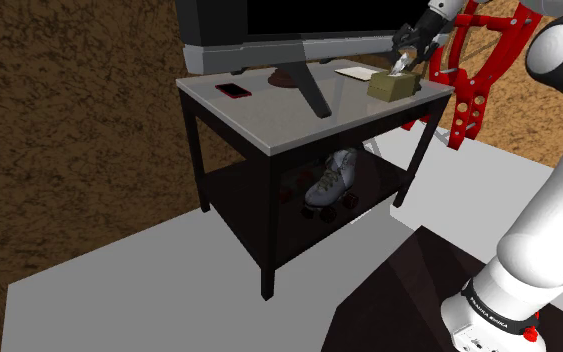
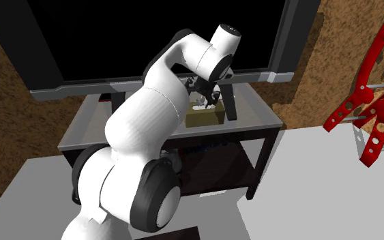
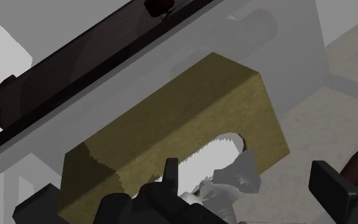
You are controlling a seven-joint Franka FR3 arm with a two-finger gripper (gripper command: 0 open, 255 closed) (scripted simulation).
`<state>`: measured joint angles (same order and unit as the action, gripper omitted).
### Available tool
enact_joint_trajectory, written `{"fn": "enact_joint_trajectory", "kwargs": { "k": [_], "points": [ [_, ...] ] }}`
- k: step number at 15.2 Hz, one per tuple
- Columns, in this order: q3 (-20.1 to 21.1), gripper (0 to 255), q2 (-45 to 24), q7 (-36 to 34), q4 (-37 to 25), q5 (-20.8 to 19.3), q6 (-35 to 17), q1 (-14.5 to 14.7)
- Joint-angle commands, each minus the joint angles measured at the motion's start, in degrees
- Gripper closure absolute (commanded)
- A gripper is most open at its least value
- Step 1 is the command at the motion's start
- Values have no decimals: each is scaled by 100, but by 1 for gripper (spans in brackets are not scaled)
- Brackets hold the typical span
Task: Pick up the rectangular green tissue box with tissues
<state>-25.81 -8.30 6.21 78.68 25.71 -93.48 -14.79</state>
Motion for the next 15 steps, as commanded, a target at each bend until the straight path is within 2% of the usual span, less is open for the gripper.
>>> {"fn": "enact_joint_trajectory", "kwargs": {
  "k": [1,9,15],
  "points": [
    [1,255,17,11,51,-7,-37,6],
    [4,255,65,12,122,-28,-69,20],
    [-24,255,-194,-93,-596,97,413,-98]
  ]
}}
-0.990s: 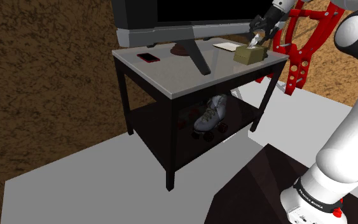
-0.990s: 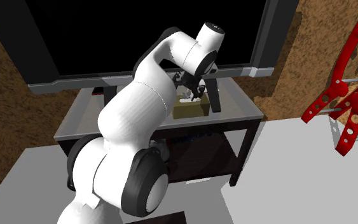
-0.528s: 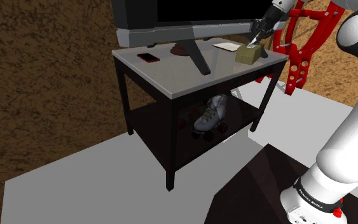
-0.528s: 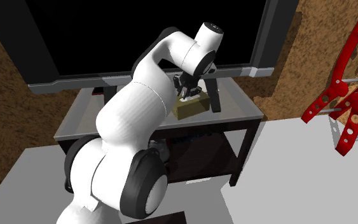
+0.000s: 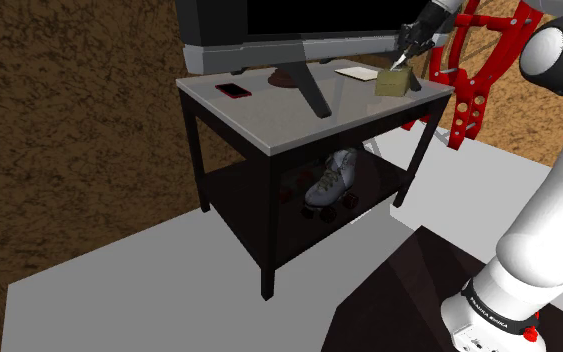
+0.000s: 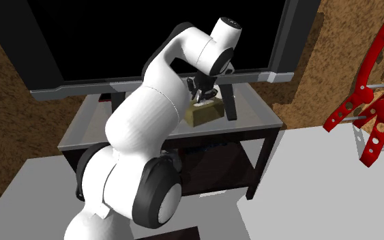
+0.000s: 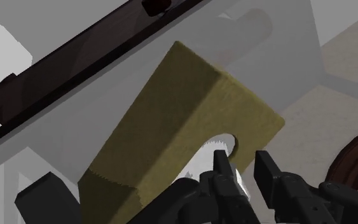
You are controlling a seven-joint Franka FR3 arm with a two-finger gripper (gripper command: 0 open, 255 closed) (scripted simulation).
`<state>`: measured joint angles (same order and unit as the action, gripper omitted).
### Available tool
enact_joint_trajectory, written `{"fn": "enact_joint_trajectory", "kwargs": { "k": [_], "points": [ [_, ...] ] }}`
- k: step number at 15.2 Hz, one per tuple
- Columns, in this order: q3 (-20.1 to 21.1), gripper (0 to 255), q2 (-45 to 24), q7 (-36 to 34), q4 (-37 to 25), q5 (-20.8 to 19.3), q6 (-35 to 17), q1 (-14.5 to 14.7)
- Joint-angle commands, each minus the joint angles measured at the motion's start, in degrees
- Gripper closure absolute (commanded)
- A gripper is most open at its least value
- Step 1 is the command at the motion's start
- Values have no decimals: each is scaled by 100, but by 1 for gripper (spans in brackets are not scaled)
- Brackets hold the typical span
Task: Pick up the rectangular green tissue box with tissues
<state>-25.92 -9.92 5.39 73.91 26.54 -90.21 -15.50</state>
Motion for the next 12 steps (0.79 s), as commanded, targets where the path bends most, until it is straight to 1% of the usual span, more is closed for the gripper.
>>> {"fn": "enact_joint_trajectory", "kwargs": {
  "k": [1,6,10,12],
  "points": [
    [-18,255,-81,-34,-261,40,182,-53],
    [-43,255,-377,-154,-1059,213,703,-221],
    [-48,255,-711,-276,-1867,427,1189,-440],
    [-46,255,-727,-282,-1903,436,1210,-452]
  ]
}}
